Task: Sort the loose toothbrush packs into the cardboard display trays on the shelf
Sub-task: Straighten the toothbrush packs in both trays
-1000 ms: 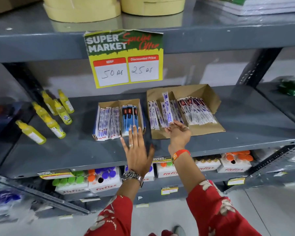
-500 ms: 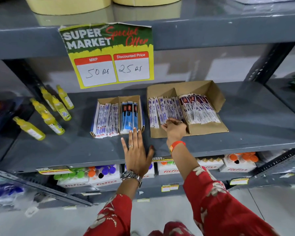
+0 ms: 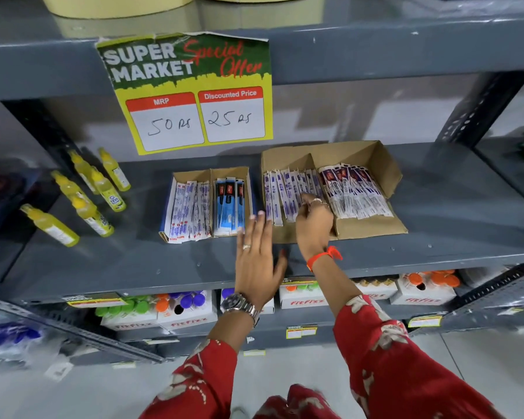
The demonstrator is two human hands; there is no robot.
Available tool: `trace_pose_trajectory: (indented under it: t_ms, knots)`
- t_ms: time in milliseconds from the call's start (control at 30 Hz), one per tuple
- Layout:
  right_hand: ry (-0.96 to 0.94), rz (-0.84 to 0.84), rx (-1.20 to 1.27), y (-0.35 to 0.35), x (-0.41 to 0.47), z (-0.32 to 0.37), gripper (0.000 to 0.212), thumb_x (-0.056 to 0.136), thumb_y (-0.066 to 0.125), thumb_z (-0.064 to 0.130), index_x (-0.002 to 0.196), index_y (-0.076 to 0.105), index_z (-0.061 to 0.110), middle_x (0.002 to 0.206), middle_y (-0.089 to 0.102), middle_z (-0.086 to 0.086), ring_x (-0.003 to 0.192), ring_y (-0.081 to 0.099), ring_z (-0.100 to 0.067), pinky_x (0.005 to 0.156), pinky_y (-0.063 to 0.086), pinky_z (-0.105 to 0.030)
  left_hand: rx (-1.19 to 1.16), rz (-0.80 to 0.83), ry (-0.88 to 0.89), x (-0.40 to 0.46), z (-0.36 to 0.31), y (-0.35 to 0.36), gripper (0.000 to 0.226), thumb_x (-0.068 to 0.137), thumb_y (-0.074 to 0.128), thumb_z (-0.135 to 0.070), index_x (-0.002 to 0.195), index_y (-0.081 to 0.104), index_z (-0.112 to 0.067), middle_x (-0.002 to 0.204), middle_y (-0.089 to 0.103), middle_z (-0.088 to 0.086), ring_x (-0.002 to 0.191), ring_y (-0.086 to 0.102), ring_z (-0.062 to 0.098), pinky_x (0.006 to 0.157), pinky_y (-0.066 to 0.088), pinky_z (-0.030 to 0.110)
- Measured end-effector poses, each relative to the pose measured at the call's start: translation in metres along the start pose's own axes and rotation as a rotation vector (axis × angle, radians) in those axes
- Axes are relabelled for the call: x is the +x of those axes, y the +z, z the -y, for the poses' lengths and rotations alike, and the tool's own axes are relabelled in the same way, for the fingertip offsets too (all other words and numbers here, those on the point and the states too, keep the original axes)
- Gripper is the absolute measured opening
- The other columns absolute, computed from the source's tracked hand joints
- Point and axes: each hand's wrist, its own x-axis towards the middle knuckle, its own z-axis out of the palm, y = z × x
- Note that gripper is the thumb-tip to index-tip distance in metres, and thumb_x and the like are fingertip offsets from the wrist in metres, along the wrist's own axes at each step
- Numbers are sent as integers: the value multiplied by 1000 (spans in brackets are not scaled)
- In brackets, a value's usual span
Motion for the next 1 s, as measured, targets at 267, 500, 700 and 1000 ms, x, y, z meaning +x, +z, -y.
trace_pose_trajectory:
  t_ms: [267,500,700,1000]
  knots:
    - [-89,273,-154,-8,13,-3,25,95,39,14,102,57,-2,100,67,-26,94,63,-38,74,49,-36,-119,255,-22,57,-16,22,58,88,54,-12,138,29,3,141,35,23,129,37,34,104,37,41]
    - [-79,380,-133,-10,11,-9,26,94,42,22,100,59,4,102,67,-21,95,63,-36,82,53,-39,-20,266,-18,64,-13,30,59,85,52,-6,138,27,6,140,37,24,130,33,33,111,25,38]
    - [-241,86,-23,-33,12,-8,29,87,42,3,107,62,-1,100,68,-24,88,64,-38,75,51,-40,-89,162,-26,65,-24,17,67,77,57,3,137,28,6,140,38,25,130,35,35,110,28,41]
    - [77,-66,-101,-114,52,-43,26,86,42,-2,104,59,-10,103,63,-36,97,57,-48,77,45,-45,-231,-31,22,106,-91,18,49,84,42,-22,129,48,-3,135,50,19,123,48,32,102,38,47]
